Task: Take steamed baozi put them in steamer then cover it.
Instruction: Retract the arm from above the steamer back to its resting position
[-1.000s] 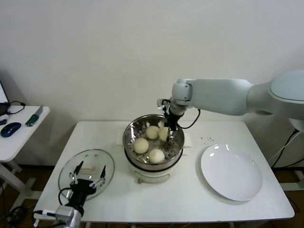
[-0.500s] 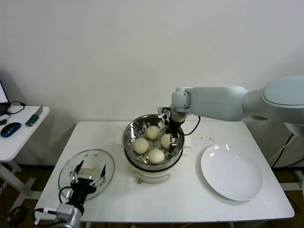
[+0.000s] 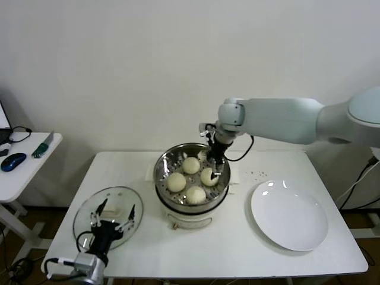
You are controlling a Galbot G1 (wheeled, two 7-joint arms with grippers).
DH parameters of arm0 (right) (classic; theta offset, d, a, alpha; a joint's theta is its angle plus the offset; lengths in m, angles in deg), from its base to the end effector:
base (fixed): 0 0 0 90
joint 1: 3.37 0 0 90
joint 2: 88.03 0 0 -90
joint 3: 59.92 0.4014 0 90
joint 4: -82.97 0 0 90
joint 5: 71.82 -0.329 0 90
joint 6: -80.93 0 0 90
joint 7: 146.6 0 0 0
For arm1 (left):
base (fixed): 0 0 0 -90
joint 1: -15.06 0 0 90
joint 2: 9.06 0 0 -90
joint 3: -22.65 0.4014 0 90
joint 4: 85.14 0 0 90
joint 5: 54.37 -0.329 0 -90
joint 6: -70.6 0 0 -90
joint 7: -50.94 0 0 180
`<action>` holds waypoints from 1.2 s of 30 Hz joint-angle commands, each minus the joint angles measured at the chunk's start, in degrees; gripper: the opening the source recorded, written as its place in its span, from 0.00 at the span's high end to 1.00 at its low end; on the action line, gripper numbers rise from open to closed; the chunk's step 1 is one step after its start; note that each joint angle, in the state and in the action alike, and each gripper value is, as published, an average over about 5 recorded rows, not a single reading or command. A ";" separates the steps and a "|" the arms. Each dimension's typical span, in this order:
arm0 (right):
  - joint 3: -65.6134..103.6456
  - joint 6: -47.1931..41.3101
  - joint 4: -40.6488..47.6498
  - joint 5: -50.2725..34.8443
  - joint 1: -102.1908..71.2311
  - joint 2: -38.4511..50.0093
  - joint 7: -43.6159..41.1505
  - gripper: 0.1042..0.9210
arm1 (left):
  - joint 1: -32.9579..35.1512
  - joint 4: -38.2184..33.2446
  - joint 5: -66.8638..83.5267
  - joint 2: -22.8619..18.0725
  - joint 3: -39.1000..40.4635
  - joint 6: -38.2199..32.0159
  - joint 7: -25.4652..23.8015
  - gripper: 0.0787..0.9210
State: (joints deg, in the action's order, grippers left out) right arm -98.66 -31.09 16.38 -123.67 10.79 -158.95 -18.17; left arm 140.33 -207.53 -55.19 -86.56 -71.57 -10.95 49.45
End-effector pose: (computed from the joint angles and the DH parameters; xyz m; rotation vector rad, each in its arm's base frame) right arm 0.6085 0.0486 -0.0413 1.3799 -1.3851 1.2643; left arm 0.1018 0.0687 -0.3358 -0.1020 -2.9278 -0.3514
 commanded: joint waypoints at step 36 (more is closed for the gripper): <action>121.53 24.04 -33.75 20.08 -109.10 28.56 44.54 0.12 | -0.30 -1.62 -45.73 0.26 -2.39 3.01 3.22 0.12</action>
State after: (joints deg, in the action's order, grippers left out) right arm -17.23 -7.92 -10.41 -110.82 -60.00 -122.24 21.89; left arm 139.55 -207.77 -76.96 -87.08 -72.71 -11.28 53.75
